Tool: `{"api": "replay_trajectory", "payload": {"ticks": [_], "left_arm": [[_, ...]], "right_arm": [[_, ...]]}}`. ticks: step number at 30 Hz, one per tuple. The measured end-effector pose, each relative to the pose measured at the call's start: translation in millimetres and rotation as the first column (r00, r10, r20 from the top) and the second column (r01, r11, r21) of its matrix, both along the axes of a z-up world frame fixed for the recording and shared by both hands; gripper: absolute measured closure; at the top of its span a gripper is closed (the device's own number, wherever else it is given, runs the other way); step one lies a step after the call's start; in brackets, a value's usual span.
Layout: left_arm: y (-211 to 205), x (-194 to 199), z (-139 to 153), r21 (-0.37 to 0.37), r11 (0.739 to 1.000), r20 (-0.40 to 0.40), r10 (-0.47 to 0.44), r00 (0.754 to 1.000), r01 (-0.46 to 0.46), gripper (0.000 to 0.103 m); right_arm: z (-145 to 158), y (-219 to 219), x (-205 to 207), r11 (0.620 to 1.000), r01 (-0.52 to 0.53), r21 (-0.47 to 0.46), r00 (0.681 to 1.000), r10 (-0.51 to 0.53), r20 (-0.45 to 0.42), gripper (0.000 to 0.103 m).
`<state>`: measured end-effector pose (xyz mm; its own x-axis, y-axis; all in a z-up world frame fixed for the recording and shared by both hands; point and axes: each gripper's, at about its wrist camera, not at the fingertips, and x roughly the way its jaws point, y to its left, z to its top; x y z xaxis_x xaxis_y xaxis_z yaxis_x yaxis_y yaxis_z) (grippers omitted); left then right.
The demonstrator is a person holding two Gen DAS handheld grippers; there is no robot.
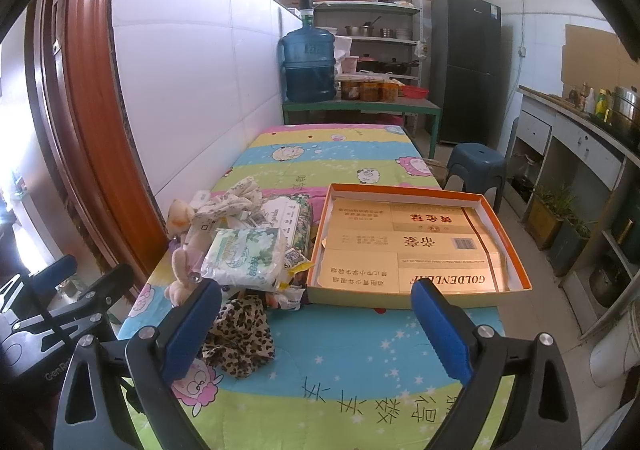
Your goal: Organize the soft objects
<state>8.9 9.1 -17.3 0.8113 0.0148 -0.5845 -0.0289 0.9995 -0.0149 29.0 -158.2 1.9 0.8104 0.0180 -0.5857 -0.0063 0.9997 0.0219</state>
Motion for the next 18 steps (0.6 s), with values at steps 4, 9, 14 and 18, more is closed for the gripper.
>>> {"api": "replay_trajectory", "payload": {"ticks": [4,9,14,18], "left_arm": [[-0.2,0.1,0.4,0.003,1.000,0.001,-0.001,1.000,0.001,0.019],[0.2,-0.1,-0.4,0.003,1.000,0.000,0.000,1.000,0.000,0.019],[0.2,-0.3,-1.4,0.002,1.000,-0.001,0.001,1.000,-0.001,0.019],[0.6,-0.5,-2.1,0.003,1.000,-0.001,0.001,1.000,-0.001,0.019]], "right_arm": [[0.0,-0.1,0.0,1.000,-0.001,0.000,1.000,0.001,-0.001,0.006],[-0.3,0.2,0.1,1.000,-0.001,0.001,1.000,0.001,-0.002,0.006],[0.1,-0.3,0.3,1.000,-0.002,0.000,1.000,0.002,-0.002,0.006],[-2.7,-0.1,-0.3,1.000,-0.004,0.004,1.000,0.005,-0.006,0.006]]}}
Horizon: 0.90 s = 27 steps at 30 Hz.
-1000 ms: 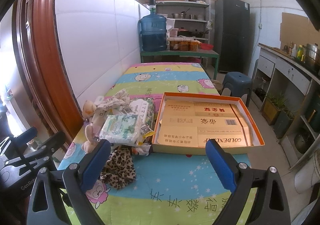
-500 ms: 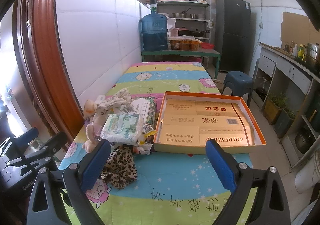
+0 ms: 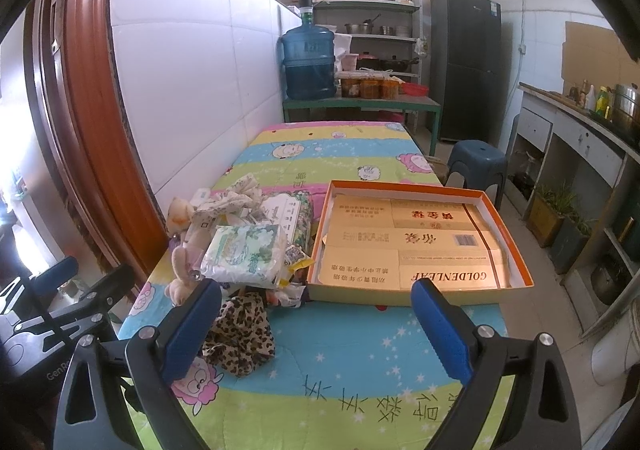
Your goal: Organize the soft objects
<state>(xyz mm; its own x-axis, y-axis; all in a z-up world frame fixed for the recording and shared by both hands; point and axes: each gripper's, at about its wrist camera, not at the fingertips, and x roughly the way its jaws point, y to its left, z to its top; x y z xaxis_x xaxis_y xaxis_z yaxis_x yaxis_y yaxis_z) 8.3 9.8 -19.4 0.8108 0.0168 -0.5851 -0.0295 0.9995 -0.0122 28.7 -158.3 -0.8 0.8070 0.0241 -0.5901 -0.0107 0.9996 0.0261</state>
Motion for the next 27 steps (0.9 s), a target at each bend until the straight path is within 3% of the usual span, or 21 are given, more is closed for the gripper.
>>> {"api": "replay_trajectory", "payload": {"ticks": [21,27], "left_arm": [[2,0,-7,-0.003,1.000,-0.014,0.008,1.000,-0.008,0.019],[13,-6,-18,-0.020,1.000,-0.019,0.007,1.000,-0.007,0.019]], "right_arm": [[-5,1,0,1.000,-0.005,0.003,1.000,0.005,-0.003,0.006],[-23,1,1,0.996,-0.074,0.051,0.997,0.075,-0.008,0.006]]}}
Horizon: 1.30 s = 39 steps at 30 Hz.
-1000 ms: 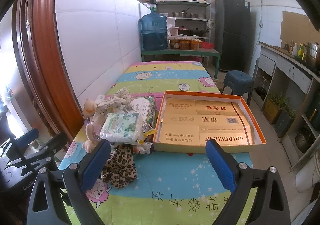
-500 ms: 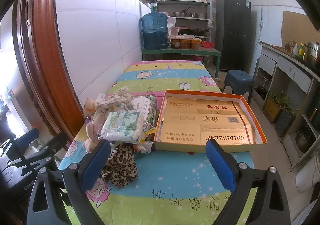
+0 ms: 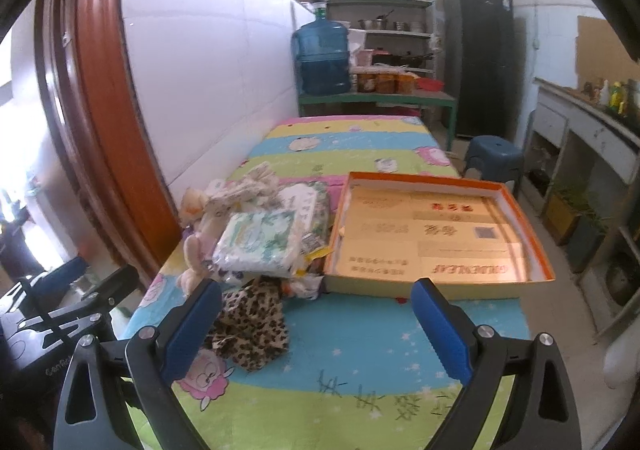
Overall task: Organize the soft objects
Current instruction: 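Grasp the clear plastic bag with the left tool while the right tool grasps the leopard scrunchie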
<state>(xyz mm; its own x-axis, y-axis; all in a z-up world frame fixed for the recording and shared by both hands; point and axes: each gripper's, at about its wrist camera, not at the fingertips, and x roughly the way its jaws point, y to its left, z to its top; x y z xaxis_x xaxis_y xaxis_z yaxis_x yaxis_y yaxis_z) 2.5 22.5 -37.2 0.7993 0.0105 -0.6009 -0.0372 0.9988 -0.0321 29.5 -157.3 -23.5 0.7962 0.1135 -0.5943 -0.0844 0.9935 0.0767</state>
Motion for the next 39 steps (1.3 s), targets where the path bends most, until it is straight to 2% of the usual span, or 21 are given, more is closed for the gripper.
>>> {"api": "replay_trajectory", "payload": {"ticks": [7,11,15,20,24,27,29,30,32,34,39], "left_arm": [[16,-13,-40,-0.013,1.000,-0.041,-0.024,0.999,0.023,0.019],[26,-14,-63,-0.106,0.992,-0.081,-0.077,0.994,0.069,0.019],[29,-10,-78,-0.138,0.988,-0.101,-0.085,0.991,0.070,0.019],[31,1,-93,-0.153,0.986,-0.129,-0.086,0.988,0.066,0.019],[32,8,-102,-0.205,0.972,-0.130,-0.140,0.982,0.111,0.019],[31,13,-105,-0.236,0.961,-0.136,-0.178,0.975,0.142,0.019],[29,17,-107,-0.242,0.959,-0.143,-0.187,0.972,0.149,0.020],[28,19,-107,-0.246,0.957,-0.147,-0.192,0.970,0.152,0.022],[28,21,-107,-0.281,0.943,-0.139,-0.225,0.964,0.180,0.041],[25,24,-107,-0.313,0.926,-0.131,-0.262,0.956,0.210,0.053],[13,22,-100,-0.242,0.941,-0.089,-0.263,0.961,0.235,0.054]], "right_arm": [[-36,3,4,0.995,-0.098,0.025,0.994,0.099,-0.042,0.006],[-55,7,16,0.991,-0.131,0.027,0.988,0.133,-0.078,0.010],[-72,11,32,0.987,-0.148,0.056,0.978,0.155,-0.139,0.015],[-91,15,50,0.983,-0.160,0.090,0.966,0.175,-0.193,0.031],[-99,16,58,0.979,-0.171,0.109,0.961,0.191,-0.202,0.039],[-103,16,62,0.970,-0.199,0.141,0.951,0.226,-0.213,0.058],[-105,18,63,0.966,-0.211,0.152,0.944,0.241,-0.223,0.079],[-107,18,64,0.963,-0.216,0.159,0.942,0.248,-0.226,0.083],[-106,17,62,0.958,-0.222,0.180,0.940,0.260,-0.223,0.090],[-105,14,58,0.955,-0.226,0.190,0.941,0.265,-0.209,0.093],[-97,13,45,0.954,-0.248,0.169,0.948,0.274,-0.160,0.096]]}}
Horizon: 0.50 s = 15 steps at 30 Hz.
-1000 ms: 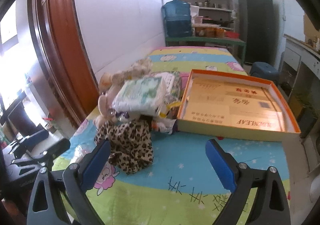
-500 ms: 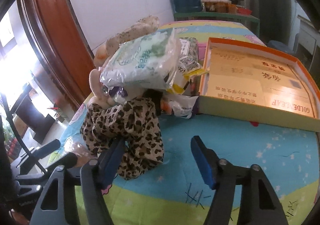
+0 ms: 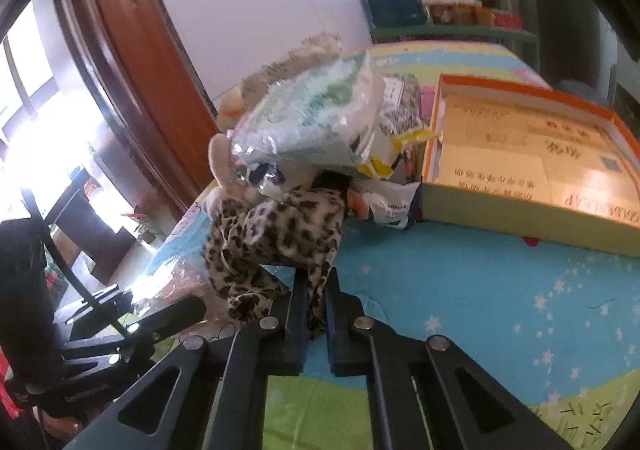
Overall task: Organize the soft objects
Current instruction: 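Grasp the clear plastic bag with the left tool while the right tool grasps the leopard scrunchie, then carry the bag and scrunchie into the orange box lid and open both tools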
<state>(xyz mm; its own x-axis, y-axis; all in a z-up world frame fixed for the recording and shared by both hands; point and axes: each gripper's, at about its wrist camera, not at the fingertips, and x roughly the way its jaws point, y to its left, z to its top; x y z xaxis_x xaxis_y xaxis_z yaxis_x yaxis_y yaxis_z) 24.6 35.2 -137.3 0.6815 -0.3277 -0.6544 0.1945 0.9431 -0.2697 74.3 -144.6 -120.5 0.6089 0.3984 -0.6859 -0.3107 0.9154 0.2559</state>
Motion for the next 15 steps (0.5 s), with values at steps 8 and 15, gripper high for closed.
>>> {"api": "replay_trajectory", "payload": {"ticks": [8,15], "left_arm": [[6,-8,24,-0.005,0.999,0.071,0.035,0.997,-0.035,0.054],[13,-7,61,0.018,0.997,0.151,0.073,0.986,-0.077,0.053]], "right_arm": [[29,3,-13,1.000,-0.027,-0.005,0.996,0.027,0.080,0.098],[74,15,-23,0.997,-0.071,-0.015,0.979,0.073,0.191,0.098]]}}
